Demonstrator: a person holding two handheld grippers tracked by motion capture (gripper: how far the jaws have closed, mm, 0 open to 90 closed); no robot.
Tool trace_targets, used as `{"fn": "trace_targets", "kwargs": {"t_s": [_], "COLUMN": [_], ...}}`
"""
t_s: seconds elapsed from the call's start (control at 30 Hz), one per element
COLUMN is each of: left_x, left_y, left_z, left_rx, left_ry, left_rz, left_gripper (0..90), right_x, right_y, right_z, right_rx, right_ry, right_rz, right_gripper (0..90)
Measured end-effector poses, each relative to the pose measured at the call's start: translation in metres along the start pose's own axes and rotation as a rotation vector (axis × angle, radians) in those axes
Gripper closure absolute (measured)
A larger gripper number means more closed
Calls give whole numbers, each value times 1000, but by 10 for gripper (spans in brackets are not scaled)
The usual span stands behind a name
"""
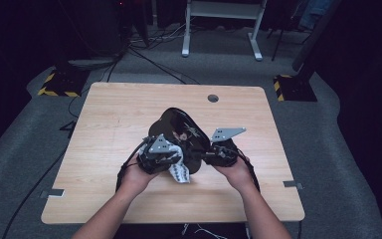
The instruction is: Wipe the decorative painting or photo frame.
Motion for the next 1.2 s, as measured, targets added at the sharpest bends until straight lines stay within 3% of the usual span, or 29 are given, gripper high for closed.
{"fn": "trace_targets", "kwargs": {"t_s": [0.1,0.2,0.43,0.57,0.73,0.87,0.97,1.2], "left_x": [11,10,-17,-23,-15,0,1,-24], "left_y": [-3,-2,2,3,-2,-12,-15,-15], "left_z": [-7,-6,10,13,7,-7,-9,6], "left_rx": [5,6,-2,-3,12,36,32,18], "left_ry": [18,22,-31,-43,-30,-2,5,-24], "left_rz": [5,11,-6,-8,-5,-4,-12,-46], "left_gripper": [778,778,779,779,779,778,778,779], "right_x": [0,0,0,0,0,0,0,0], "right_y": [1,1,0,0,0,1,1,1], "right_z": [0,0,0,0,0,0,0,0], "right_rx": [-1,-2,-2,-2,-3,-2,0,0], "right_ry": [-1,-2,-1,-1,-1,0,0,1], "right_rz": [1,0,0,0,-1,0,2,5], "right_gripper": [784,783,783,783,783,782,782,778]}}
Point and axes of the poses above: each handheld gripper's, and its own axes: z roughly forward along the jaws, x roughly out of its top, y roughly to its right, the point moved 10 cm from there along z, roughly forward along the jaws, and after that the axes turned 2 degrees about x, right-handed, at the moved point
